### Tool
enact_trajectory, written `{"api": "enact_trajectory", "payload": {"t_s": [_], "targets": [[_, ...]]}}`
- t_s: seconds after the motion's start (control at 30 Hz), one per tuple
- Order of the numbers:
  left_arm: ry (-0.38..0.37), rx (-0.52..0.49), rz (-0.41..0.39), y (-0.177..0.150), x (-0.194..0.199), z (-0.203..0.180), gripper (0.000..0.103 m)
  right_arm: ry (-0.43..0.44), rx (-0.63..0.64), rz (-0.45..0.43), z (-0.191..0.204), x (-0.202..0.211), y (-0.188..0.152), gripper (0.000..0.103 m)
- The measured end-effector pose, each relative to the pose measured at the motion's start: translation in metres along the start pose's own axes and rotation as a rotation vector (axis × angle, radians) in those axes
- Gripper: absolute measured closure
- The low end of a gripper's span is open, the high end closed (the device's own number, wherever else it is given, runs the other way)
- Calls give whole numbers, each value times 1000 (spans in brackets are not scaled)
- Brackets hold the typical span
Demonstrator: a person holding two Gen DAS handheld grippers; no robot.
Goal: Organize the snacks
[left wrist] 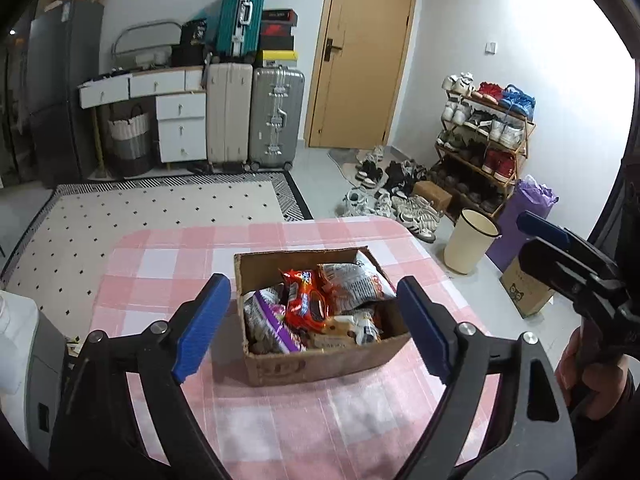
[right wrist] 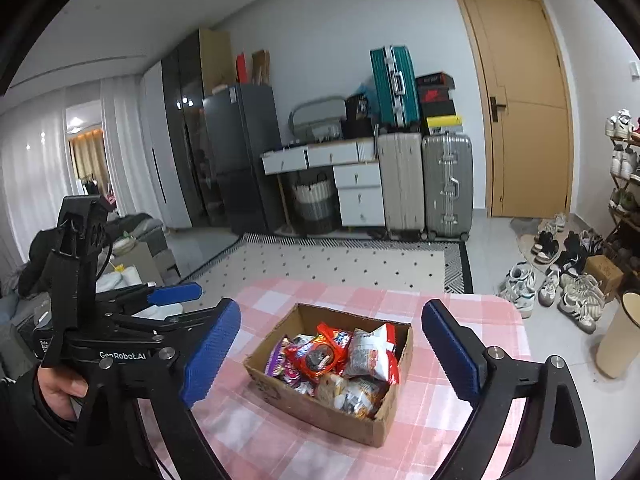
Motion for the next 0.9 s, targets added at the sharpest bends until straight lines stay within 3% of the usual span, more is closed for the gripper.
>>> {"api": "enact_trajectory", "payload": {"t_s": [0.13, 0.2, 0.57, 0.9], "targets": [[6, -2, -37, -14, 36, -12, 13, -8, -12, -29, 1, 34, -13, 6], [6, 6, -65, -23, 55, -16, 0, -1, -16, -42, 3, 49, -22, 5], [98, -12, -217, -93, 126, -25, 0, -8, -22, -89, 8, 109, -87, 1], [158, 1, -249, -154, 122, -6, 0, -5, -16, -126, 4, 108, -140, 1]]}}
Point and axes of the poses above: each gripper's, at about its wrist camera, not at the fingertips, and x roughly against the way its jaws point, z to its left, y to its top, the point moved 4 cm from there along -x, roughly the way its jaws point, and after that the axes turned 14 degrees about -y, right-handed, at the moved point
